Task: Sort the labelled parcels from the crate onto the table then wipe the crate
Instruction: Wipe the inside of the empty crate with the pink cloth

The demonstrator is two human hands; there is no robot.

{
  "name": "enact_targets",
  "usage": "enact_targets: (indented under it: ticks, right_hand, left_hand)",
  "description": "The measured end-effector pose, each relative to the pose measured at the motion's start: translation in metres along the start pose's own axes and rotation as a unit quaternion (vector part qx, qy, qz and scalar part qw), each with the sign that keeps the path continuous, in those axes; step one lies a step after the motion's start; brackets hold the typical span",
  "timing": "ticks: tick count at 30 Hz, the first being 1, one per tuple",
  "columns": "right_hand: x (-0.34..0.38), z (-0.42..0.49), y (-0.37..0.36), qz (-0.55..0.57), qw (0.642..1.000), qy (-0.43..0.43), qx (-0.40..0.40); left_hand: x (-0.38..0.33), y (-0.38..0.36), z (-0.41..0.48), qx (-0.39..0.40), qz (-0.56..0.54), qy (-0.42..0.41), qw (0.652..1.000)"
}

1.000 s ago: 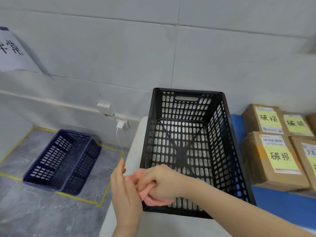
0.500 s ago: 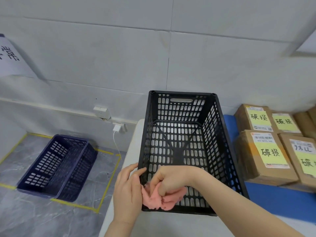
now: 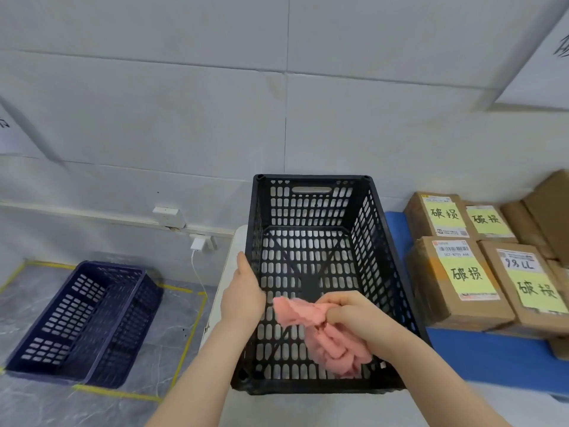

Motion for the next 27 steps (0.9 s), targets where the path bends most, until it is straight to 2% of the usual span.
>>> enact_targets:
  ticks: [5, 9, 13, 17, 19, 21, 22, 23, 25, 27]
  right_hand:
    - [-0.007, -0.001, 0.028, 0.18, 0.983, -0.018, -0.034]
    - [-0.003, 0.011, 0.04, 0.344, 0.938, -0.033, -0.032]
    - [0.019, 0.024, 0.044, 0.428, 0.902, -0.047, -0.022]
    - [0.029, 0.053, 0.04, 0.51, 0.857, -0.056, -0.036]
    - [0.029, 0.07, 0.029, 0.531, 0.844, -0.078, -0.022]
    - [0.029, 0.087, 0.02, 0.531, 0.842, -0.089, -0.021]
    - [0.029, 0.096, 0.017, 0.529, 0.844, -0.083, -0.023]
    - [0.03, 0.106, 0.014, 0.526, 0.847, -0.076, -0.024]
    - [0.043, 0.121, 0.013, 0.481, 0.875, -0.033, -0.04]
    - [0.058, 0.129, 0.016, 0.413, 0.907, 0.021, -0.079]
  left_hand:
    - [0.006, 0.0, -0.013, 0.004, -0.015, -0.019, 1.0]
    - [0.013, 0.002, -0.033, 0.003, -0.035, -0.019, 0.999]
    - [0.023, 0.0, -0.052, 0.023, -0.054, -0.026, 0.998]
    - [0.031, 0.0, -0.073, 0.049, -0.025, -0.039, 0.998]
    - [0.03, 0.001, -0.08, 0.085, 0.06, -0.049, 0.993]
    - [0.024, 0.004, -0.064, 0.127, 0.145, -0.042, 0.98]
    - [0.013, 0.011, -0.046, 0.116, 0.15, -0.042, 0.981]
    - [-0.002, 0.019, -0.024, 0.083, 0.12, -0.055, 0.988]
    - [-0.029, 0.027, 0.024, 0.014, 0.042, -0.096, 0.994]
    - [-0.041, 0.021, 0.065, 0.007, 0.002, -0.089, 0.996]
Point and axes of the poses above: each hand's wrist, its own z-axis towards the middle knuckle, its own y-axis out of the back of the hand, x = y × z, the point moved 10 cm from there along z, towards the middle knuckle
